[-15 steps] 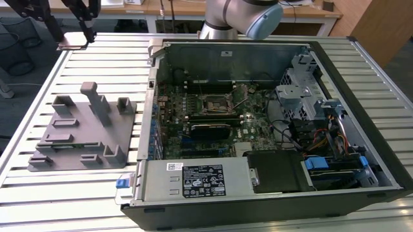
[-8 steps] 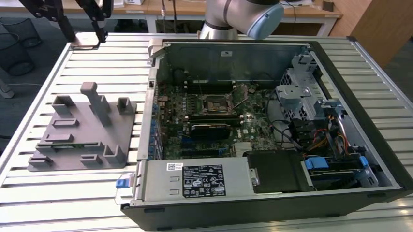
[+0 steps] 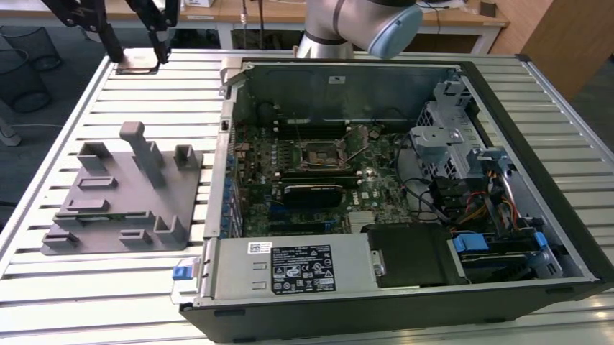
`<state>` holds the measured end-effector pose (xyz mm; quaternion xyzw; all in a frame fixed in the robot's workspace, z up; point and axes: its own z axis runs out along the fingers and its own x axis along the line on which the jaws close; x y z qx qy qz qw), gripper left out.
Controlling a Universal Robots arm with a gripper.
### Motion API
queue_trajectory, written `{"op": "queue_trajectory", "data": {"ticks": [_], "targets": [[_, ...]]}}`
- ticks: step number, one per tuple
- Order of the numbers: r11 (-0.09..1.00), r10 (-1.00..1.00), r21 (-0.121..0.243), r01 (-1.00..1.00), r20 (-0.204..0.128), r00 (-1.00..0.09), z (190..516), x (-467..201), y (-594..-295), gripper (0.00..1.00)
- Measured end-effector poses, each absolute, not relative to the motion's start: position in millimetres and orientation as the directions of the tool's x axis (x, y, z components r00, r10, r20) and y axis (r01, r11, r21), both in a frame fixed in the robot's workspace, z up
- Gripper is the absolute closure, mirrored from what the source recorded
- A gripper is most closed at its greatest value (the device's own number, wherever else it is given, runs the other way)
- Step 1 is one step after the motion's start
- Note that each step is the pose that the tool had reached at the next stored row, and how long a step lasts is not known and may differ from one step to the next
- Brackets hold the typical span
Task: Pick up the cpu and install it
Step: 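Pick up the cpu and move it towards the insertion slot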
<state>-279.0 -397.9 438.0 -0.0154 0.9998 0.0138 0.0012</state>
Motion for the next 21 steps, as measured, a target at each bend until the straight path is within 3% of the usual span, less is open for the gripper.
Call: {"op": "queue_trajectory", "data": {"ticks": [21], "targets": [[0.999,-0.031,0.028,-0.031,-0.003,-1.000,438.0,-236.5,-397.7,0.47]]}}
